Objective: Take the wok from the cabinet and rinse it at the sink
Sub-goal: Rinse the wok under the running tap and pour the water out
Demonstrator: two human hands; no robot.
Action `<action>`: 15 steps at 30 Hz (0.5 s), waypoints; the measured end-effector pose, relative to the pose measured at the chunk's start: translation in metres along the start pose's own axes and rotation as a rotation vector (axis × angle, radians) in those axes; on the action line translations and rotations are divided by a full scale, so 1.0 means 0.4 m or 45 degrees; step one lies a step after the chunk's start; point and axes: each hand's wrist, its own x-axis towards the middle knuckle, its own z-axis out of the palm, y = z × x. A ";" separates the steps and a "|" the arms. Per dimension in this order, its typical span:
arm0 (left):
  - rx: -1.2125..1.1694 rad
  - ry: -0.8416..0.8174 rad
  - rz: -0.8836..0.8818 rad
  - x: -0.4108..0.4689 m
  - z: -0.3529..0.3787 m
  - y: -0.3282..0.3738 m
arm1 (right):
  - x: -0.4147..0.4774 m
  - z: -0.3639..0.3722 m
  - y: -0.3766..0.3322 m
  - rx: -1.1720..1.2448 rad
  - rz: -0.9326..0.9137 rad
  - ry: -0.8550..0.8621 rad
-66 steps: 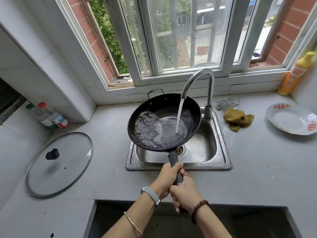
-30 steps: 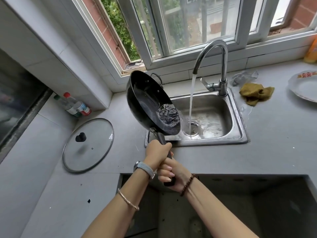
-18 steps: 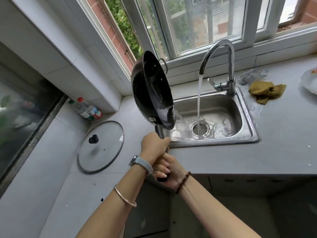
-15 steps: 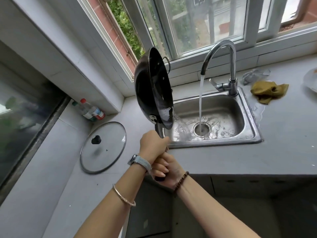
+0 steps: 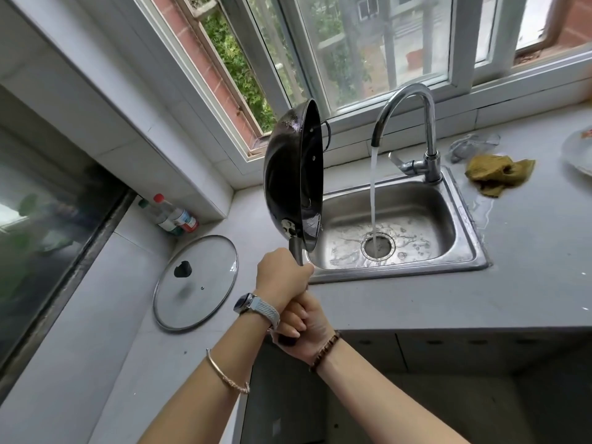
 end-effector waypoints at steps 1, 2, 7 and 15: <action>0.004 -0.003 -0.001 0.000 0.000 0.001 | 0.001 -0.001 0.001 -0.001 0.001 0.007; 0.012 -0.001 0.002 0.000 0.001 0.001 | 0.001 0.000 0.001 -0.003 0.002 0.013; 0.012 0.009 -0.009 0.006 0.002 0.002 | 0.000 0.009 -0.004 -0.009 -0.002 0.016; 0.019 0.051 -0.035 0.016 -0.005 -0.009 | 0.004 0.023 -0.004 -0.069 0.019 -0.019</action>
